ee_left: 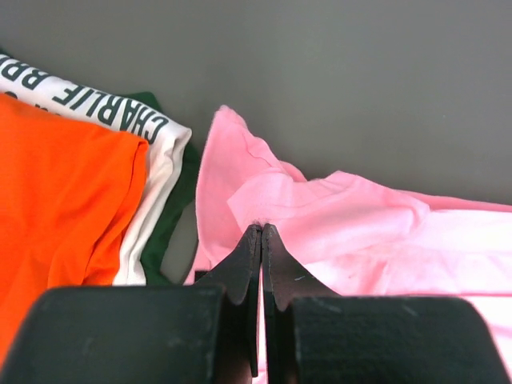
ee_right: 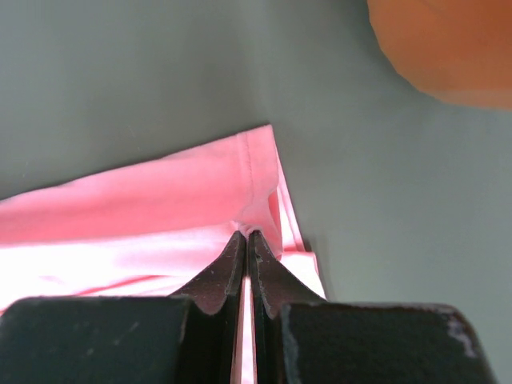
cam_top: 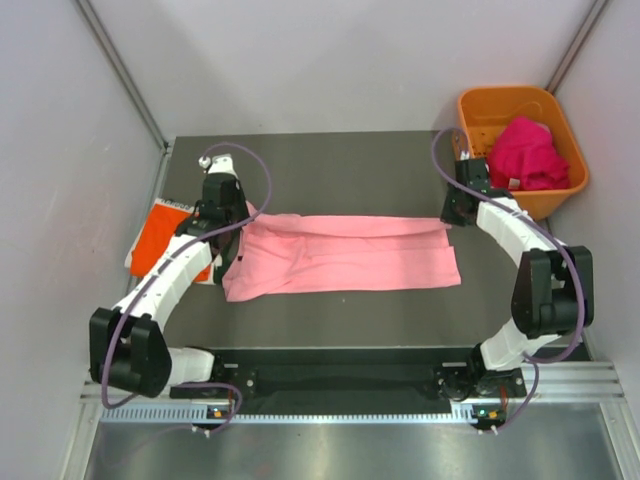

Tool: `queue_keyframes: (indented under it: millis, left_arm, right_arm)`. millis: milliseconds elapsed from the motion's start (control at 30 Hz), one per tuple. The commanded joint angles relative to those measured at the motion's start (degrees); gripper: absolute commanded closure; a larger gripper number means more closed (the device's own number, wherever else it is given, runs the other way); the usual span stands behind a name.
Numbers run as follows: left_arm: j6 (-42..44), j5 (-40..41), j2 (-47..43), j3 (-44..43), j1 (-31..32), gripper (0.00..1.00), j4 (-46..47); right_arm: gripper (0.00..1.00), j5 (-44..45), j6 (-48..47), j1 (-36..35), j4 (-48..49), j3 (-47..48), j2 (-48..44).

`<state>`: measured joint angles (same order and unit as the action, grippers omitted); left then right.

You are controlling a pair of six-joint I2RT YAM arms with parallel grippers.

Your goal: Fold and stack the t-shirts

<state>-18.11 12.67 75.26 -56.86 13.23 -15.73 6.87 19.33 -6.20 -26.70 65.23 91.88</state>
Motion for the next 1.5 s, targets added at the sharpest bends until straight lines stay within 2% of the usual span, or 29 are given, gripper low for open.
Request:
queue_keyframes:
  millis: [0, 700, 967, 1133, 1167, 1200, 1233, 1267, 1367, 1400, 1467]
  left_arm:
    - [-1.7, 2.3, -4.7, 1.9, 0.9, 1.00, 0.2]
    - [-9.9, -1.2, -16.8, 16.0, 2.6, 1.00, -3.6]
    - [-14.6, -5.2, -20.8, 22.8, 2.6, 1.00, -1.5]
    - [-17.3, -4.8, -23.1, 25.7, 2.6, 1.00, -2.5]
    - [-19.2, -3.6, -23.7, 26.0, 2.6, 1.00, -3.3]
    - [-20.5, -3.1, -24.3, 26.5, 2.6, 0.99, -3.9]
    - [-21.1, -3.1, -26.1, 27.9, 2.7, 0.92, -3.4]
    - [-21.7, -3.2, -27.4, 28.6, 2.7, 0.76, -3.1]
    - [-23.0, -1.8, -33.9, 30.8, 2.7, 0.59, -3.5]
    - [-23.1, -0.4, -35.4, 31.1, 2.6, 0.51, -3.8]
    - [-23.0, 1.0, -38.8, 31.1, 2.6, 0.47, -4.4]
  right_arm:
    - [1.00, 1.9, 0.7, 0.6, 2.4, -1.1, -3.3]
    - [1.00, 4.4, 6.2, 0.8, 10.8, -12.8, -9.3]
    - [1.00, 4.1, 9.0, 0.7, 14.8, -18.1, -10.1]
    - [0.93, 4.6, 11.1, 0.7, 16.6, -21.5, -11.6]
    - [0.87, 5.2, 11.6, 0.7, 16.8, -22.1, -13.0]
    - [0.66, 5.8, 12.8, 0.8, 17.3, -23.9, -14.2]
    - [0.60, 6.7, 13.3, 0.7, 18.9, -24.9, -15.3]
    - [0.59, 6.8, 13.6, 0.7, 19.7, -25.9, -17.7]
    - [0.58, 8.2, 14.3, 0.7, 20.9, -27.7, -21.2]
    - [0.58, 8.5, 14.0, 0.7, 20.9, -27.7, -21.8]
    - [0.55, 9.3, 13.5, 0.6, 20.5, -27.2, -23.1]
